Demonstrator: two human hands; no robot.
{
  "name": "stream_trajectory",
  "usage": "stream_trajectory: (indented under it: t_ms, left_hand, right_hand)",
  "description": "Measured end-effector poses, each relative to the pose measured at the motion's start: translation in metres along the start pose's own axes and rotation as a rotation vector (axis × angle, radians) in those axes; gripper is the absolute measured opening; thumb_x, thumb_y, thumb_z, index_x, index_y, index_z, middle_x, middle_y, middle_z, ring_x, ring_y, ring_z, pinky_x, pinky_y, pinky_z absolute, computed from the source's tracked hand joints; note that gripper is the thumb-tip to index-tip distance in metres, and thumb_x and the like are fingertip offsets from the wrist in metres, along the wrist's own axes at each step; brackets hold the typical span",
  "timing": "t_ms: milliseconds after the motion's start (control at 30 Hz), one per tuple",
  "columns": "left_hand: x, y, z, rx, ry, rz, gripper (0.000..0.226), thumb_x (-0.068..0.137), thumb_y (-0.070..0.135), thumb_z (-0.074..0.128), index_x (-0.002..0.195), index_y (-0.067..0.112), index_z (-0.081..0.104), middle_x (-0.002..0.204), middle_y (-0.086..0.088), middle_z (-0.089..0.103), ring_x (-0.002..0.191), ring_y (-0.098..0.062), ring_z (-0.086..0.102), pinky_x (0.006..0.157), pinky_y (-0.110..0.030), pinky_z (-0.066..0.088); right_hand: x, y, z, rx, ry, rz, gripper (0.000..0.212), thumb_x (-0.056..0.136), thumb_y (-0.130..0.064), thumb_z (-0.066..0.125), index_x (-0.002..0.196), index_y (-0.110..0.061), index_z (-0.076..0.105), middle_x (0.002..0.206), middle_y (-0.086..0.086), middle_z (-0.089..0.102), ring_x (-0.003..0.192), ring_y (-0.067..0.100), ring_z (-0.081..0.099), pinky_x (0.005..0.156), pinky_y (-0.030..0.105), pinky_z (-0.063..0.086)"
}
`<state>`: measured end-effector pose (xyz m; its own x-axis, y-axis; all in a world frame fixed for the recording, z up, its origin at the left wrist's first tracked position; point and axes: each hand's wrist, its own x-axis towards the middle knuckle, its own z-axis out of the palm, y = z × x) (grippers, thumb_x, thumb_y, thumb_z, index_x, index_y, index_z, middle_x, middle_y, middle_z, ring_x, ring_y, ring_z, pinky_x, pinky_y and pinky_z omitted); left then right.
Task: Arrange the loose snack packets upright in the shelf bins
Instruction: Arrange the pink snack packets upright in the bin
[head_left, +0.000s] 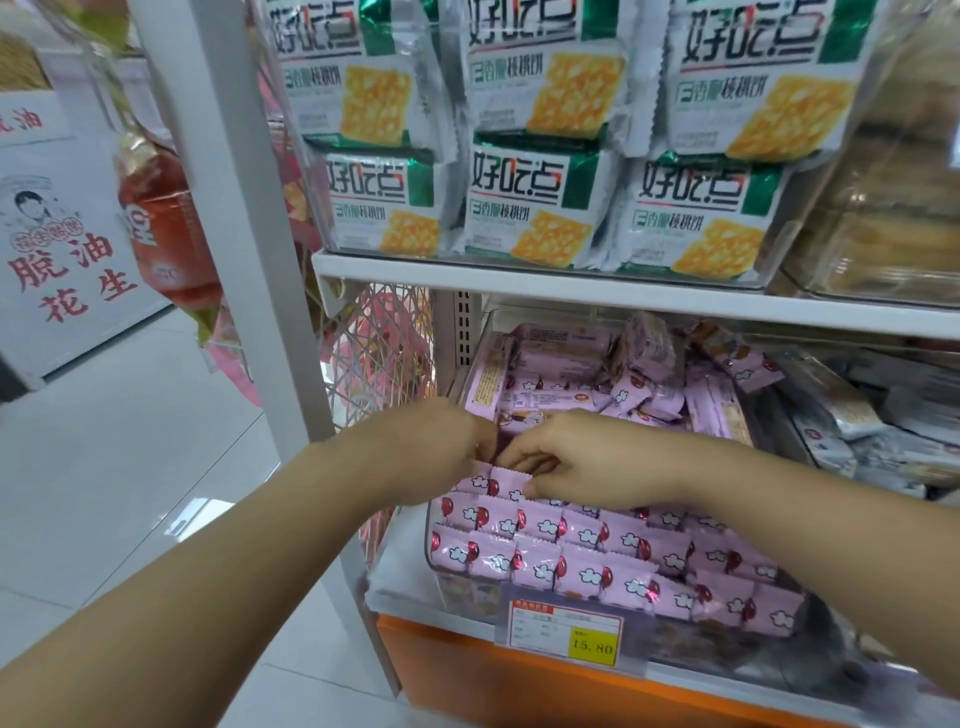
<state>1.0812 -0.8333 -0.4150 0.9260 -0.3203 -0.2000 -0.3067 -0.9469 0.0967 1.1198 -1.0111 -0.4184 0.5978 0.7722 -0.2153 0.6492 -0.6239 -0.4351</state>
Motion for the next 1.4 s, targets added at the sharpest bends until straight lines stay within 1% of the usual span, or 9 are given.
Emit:
stream_trajectory:
  t_ms: [167, 300, 433, 600, 800, 933, 1100, 1300, 1400]
  left_hand:
    - [-0.021, -0.004, 0.000, -0.146, 0.196, -0.020, 0.024, 0.099, 0.023, 0.046, 0.118, 0.027, 0.060, 0.114, 0.006, 0.065, 0.101, -0.011, 0.061, 0.092, -0.033, 0.050]
    - [-0.025, -0.009, 0.007, -0.322, 0.459, -0.040, 0.024, 0.095, 0.018, 0.055, 0.118, 0.023, 0.062, 0.119, 0.004, 0.062, 0.104, -0.011, 0.059, 0.093, -0.031, 0.048]
    - [-0.021, -0.006, 0.027, -0.506, 0.598, -0.070, 0.027, 0.094, 0.015, 0.058, 0.120, 0.020, 0.060, 0.119, 0.007, 0.055, 0.089, 0.005, 0.056, 0.078, 0.000, 0.039]
    - [-0.023, 0.004, 0.046, -0.870, 0.704, -0.180, 0.024, 0.095, 0.021, 0.057, 0.113, 0.036, 0.056, 0.111, 0.027, 0.055, 0.090, 0.017, 0.053, 0.069, 0.004, 0.039]
    - [-0.022, 0.002, 0.050, -0.903, 0.728, -0.176, 0.021, 0.095, 0.018, 0.056, 0.106, 0.036, 0.057, 0.102, 0.030, 0.056, 0.082, 0.025, 0.053, 0.068, 0.002, 0.039]
    - [-0.024, 0.002, 0.049, -0.883, 0.711, -0.144, 0.016, 0.095, 0.019, 0.055, 0.105, 0.032, 0.057, 0.096, 0.031, 0.054, 0.078, 0.027, 0.052, 0.067, 0.003, 0.037]
    - [-0.025, 0.000, 0.051, -0.841, 0.702, -0.164, 0.021, 0.097, 0.017, 0.052, 0.114, 0.024, 0.060, 0.094, 0.027, 0.054, 0.075, 0.024, 0.053, 0.066, 0.004, 0.037]
    - [-0.027, 0.010, 0.053, -0.879, 0.721, -0.149, 0.013, 0.095, 0.020, 0.054, 0.105, 0.027, 0.058, 0.107, 0.013, 0.053, 0.081, 0.018, 0.048, 0.064, 0.003, 0.039]
    - [-0.028, 0.011, 0.054, -0.919, 0.710, -0.151, 0.014, 0.095, 0.020, 0.054, 0.105, 0.029, 0.057, 0.110, 0.010, 0.054, 0.079, 0.020, 0.049, 0.060, 0.000, 0.041]
  right_hand:
    - [-0.026, 0.002, -0.031, 0.040, 0.294, 0.040, 0.030, 0.094, -0.015, 0.055, 0.122, -0.025, 0.062, 0.109, -0.018, 0.063, 0.095, -0.010, 0.058, 0.084, 0.001, 0.042]
    - [-0.035, 0.008, -0.032, -0.014, 0.268, 0.077, 0.028, 0.092, -0.017, 0.059, 0.119, -0.025, 0.063, 0.111, -0.012, 0.066, 0.097, -0.003, 0.060, 0.091, 0.019, 0.049]
    - [-0.020, 0.006, -0.017, -0.048, 0.293, 0.055, 0.035, 0.092, -0.018, 0.059, 0.126, -0.026, 0.058, 0.117, -0.007, 0.061, 0.095, 0.008, 0.061, 0.090, 0.033, 0.050]
    - [0.012, -0.003, -0.005, 0.073, 0.350, 0.046, 0.052, 0.091, -0.021, 0.059, 0.140, -0.023, 0.041, 0.143, 0.001, 0.039, 0.110, 0.016, 0.058, 0.087, 0.021, 0.041]
    - [0.043, -0.015, 0.006, 0.189, 0.299, 0.076, 0.057, 0.090, -0.022, 0.062, 0.142, -0.024, 0.038, 0.144, 0.006, 0.035, 0.121, 0.021, 0.049, 0.093, 0.021, 0.037]
    - [0.041, -0.021, 0.010, 0.288, 0.415, 0.082, 0.043, 0.089, -0.018, 0.063, 0.131, -0.013, 0.054, 0.138, 0.004, 0.046, 0.123, 0.017, 0.048, 0.105, 0.031, 0.038]
    - [0.016, -0.023, 0.010, 0.282, 0.654, 0.127, 0.031, 0.089, -0.012, 0.063, 0.119, -0.013, 0.065, 0.121, -0.001, 0.064, 0.100, 0.003, 0.055, 0.086, 0.007, 0.035]
    - [0.010, -0.021, 0.007, 0.360, 0.640, 0.186, 0.037, 0.089, -0.016, 0.063, 0.126, -0.018, 0.058, 0.119, 0.001, 0.062, 0.082, 0.006, 0.058, 0.065, 0.015, 0.044]
    - [0.028, -0.021, 0.005, 0.354, 0.568, 0.222, 0.052, 0.087, -0.019, 0.065, 0.136, -0.016, 0.048, 0.120, 0.006, 0.058, 0.102, 0.017, 0.056, 0.078, 0.020, 0.043]
